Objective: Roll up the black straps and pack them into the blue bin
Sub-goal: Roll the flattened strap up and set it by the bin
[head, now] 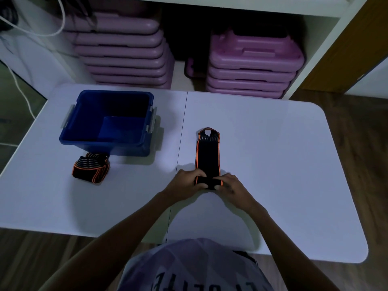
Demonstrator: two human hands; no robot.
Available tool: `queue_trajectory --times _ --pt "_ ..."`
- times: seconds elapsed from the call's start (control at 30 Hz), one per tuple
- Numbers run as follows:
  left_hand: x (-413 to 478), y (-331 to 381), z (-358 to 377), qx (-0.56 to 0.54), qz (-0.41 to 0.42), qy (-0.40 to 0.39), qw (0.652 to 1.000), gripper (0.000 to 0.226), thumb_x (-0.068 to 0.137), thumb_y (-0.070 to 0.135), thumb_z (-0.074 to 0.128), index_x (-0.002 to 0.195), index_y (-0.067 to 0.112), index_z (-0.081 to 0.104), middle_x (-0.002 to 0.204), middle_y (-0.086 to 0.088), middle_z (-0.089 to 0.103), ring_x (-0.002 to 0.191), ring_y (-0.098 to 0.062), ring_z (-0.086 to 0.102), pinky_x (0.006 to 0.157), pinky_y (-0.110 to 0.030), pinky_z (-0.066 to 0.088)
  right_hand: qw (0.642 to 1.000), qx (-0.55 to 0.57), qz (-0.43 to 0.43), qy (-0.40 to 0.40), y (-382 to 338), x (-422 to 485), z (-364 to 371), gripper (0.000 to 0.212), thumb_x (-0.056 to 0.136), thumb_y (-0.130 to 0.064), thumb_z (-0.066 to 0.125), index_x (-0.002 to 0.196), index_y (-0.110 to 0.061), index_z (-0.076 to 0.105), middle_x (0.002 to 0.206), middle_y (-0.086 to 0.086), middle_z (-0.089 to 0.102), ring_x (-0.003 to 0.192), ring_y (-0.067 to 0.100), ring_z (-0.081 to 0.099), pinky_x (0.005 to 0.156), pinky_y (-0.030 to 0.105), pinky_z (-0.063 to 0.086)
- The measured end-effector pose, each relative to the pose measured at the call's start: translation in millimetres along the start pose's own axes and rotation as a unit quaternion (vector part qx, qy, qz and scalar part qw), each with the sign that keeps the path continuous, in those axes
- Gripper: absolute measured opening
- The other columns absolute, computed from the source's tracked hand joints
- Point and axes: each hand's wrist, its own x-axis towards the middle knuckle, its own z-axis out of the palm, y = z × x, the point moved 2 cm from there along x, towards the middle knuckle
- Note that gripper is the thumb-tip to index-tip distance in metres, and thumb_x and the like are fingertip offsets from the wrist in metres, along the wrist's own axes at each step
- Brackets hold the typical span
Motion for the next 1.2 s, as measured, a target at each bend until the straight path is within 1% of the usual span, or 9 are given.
queue_trajectory --times 0.13,0.33,0.5,0.6,0.67,0.77,0.97,1.07,1.2 --pt "3 -1 4 -0.096 -0.097 0.031 0.99 0.033 0.078 0.048 0.064 0.094 0.022 0.053 0.087 -0.005 0.067 0.08 -0.02 0.063 0.07 -0.035 0.05 0.996 0.062 0.05 0.036 -6 6 -6 0.024 0.092 -0.014 0.059 0.116 -0.016 0.062 0.11 0.007 0.064 0.101 0.023 0.063 0.089 0.035 0.05" --pt "12 -3 3 -0.155 -0.173 0.117 0.966 0.03 0.077 0.03 0.075 0.09 0.008 0.058 0.083 -0.017 0.065 0.076 -0.022 0.059 0.064 -0.023 0.045 0.995 0.05 0.063 0.062 -10 15 -3 0.032 0.087 -0.02 0.062 0.118 -0.026 0.055 0.098 0.01 0.062 0.087 0.027 0.061 0.081 0.049 0.053" --pt "10 -1 3 0.0 -0.09 0.159 0.983 0.026 0.082 0.037 0.064 0.093 0.013 0.059 0.094 -0.004 0.055 0.085 -0.017 0.052 0.069 -0.031 0.046 0.995 0.014 0.057 0.086 -5 11 2 0.031 0.087 -0.037 0.057 0.117 -0.039 0.051 0.106 -0.004 0.057 0.09 0.013 0.059 0.08 0.047 0.053" --pt "2 6 8 0.163 0.055 0.192 0.966 0.018 0.088 0.026 0.054 0.082 0.011 0.06 0.08 -0.005 0.062 0.069 -0.021 0.059 0.056 -0.034 0.048 0.994 -0.053 0.07 0.057 -5 7 -4 0.043 0.087 -0.05 0.057 0.126 -0.036 0.05 0.11 -0.01 0.053 0.092 0.008 0.056 0.083 0.04 0.051" --pt "-8 -1 14 0.233 0.123 0.17 0.95 0.021 0.09 0.028 0.052 0.088 0.011 0.065 0.087 -0.005 0.07 0.078 -0.022 0.066 0.064 -0.034 0.051 0.99 -0.115 0.078 0.009 -6 5 -7 0.059 0.077 -0.06 0.064 0.128 -0.037 0.05 0.11 -0.016 0.047 0.096 0.005 0.051 0.08 0.031 0.045" --pt "-23 -12 14 0.217 0.074 0.074 0.971 0.053 0.078 0.05 0.063 0.114 0.012 0.064 0.12 -0.005 0.066 0.11 -0.019 0.061 0.093 -0.036 0.045 0.983 -0.169 0.065 -0.026 -8 2 -6 0.069 0.068 -0.063 0.071 0.128 -0.036 0.051 0.112 -0.015 0.042 0.101 0.003 0.044 0.076 0.025 0.038" --pt "-21 -12 9 0.203 0.064 0.01 0.977 0.057 0.086 0.046 0.057 0.133 0.014 0.049 0.137 -0.003 0.054 0.127 -0.018 0.048 0.105 -0.034 0.031 0.968 -0.245 0.045 -0.028 1 -4 4 0.076 0.082 -0.064 0.054 0.147 -0.037 0.025 0.13 -0.005 0.041 0.119 0.012 0.039 0.082 0.025 0.043" --pt "-16 -11 5 0.179 0.068 0.016 0.981 0.055 0.087 0.049 0.049 0.127 0.012 0.055 0.128 -0.004 0.061 0.12 -0.02 0.053 0.099 -0.035 0.036 0.967 -0.254 0.015 -0.006 1 -12 7 0.067 0.087 -0.05 0.057 0.146 -0.037 0.029 0.143 -0.003 0.041 0.128 0.016 0.038 0.093 0.029 0.043" --pt "-4 -7 1 0.166 0.06 0.055 0.983 0.054 0.087 0.057 0.04 0.106 0.013 0.064 0.098 -0.005 0.07 0.092 -0.021 0.062 0.078 -0.033 0.042 0.99 -0.107 0.066 0.07 6 -11 6 0.041 0.087 -0.043 0.057 0.127 -0.038 0.053 0.136 -0.015 0.05 0.124 0.006 0.042 0.09 0.022 0.035"
